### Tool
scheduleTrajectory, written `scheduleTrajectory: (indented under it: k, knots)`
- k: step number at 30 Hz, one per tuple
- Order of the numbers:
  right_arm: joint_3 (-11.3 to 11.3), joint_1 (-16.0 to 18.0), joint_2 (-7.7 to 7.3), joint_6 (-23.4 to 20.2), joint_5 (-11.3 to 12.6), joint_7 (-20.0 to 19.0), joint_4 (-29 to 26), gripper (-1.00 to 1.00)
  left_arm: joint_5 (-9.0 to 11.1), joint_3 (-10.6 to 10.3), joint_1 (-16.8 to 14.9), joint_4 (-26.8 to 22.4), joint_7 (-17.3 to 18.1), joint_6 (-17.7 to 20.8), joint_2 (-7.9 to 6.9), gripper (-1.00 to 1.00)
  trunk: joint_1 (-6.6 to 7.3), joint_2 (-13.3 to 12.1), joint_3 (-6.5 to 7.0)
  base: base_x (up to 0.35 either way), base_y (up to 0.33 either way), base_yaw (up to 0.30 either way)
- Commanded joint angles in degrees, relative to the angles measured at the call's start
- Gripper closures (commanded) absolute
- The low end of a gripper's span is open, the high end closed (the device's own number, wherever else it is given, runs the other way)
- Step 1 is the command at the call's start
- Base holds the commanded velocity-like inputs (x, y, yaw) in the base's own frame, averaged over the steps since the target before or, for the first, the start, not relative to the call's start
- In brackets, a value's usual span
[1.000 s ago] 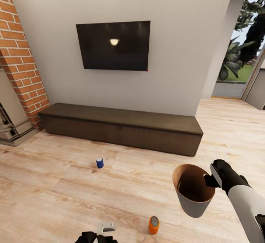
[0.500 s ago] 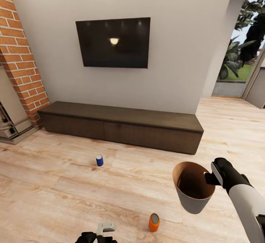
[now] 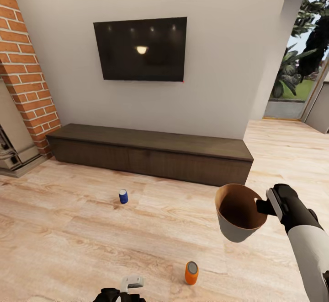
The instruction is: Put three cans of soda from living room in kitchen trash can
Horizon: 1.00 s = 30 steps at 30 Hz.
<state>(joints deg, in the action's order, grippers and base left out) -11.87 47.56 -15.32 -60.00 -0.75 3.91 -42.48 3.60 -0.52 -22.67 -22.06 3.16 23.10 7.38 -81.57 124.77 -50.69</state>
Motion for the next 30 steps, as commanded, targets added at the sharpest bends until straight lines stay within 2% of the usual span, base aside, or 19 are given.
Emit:
scheduleTrajectory:
  k: [1, 7, 30]
  knots:
    - [-0.1, 0.0, 0.03, 0.0, 0.8, -0.2, -0.6, 1.0, 0.0, 0.0, 0.0, 0.0, 0.0, 0.0, 0.0, -1.0, -0.22, 0.4, -0.17, 0.0, 0.0, 0.0]
    - [-0.2, -0.1, 0.11, 0.0, 0.6, -0.2, -2.2, 1.0, 0.0, 0.0, 0.0, -0.1, 0.0, 0.0, 0.0, -1.0, -1.54, 2.8, -1.25, 0.0, 0.0, 0.0]
    - [-0.4, -0.1, 0.12, 0.0, 0.5, -0.2, -2.4, 1.0, 0.0, 0.1, 0.0, -0.3, 0.0, 0.0, 0.0, -1.0, -6.59, 12.1, -5.38, 0.0, 0.0, 0.0]
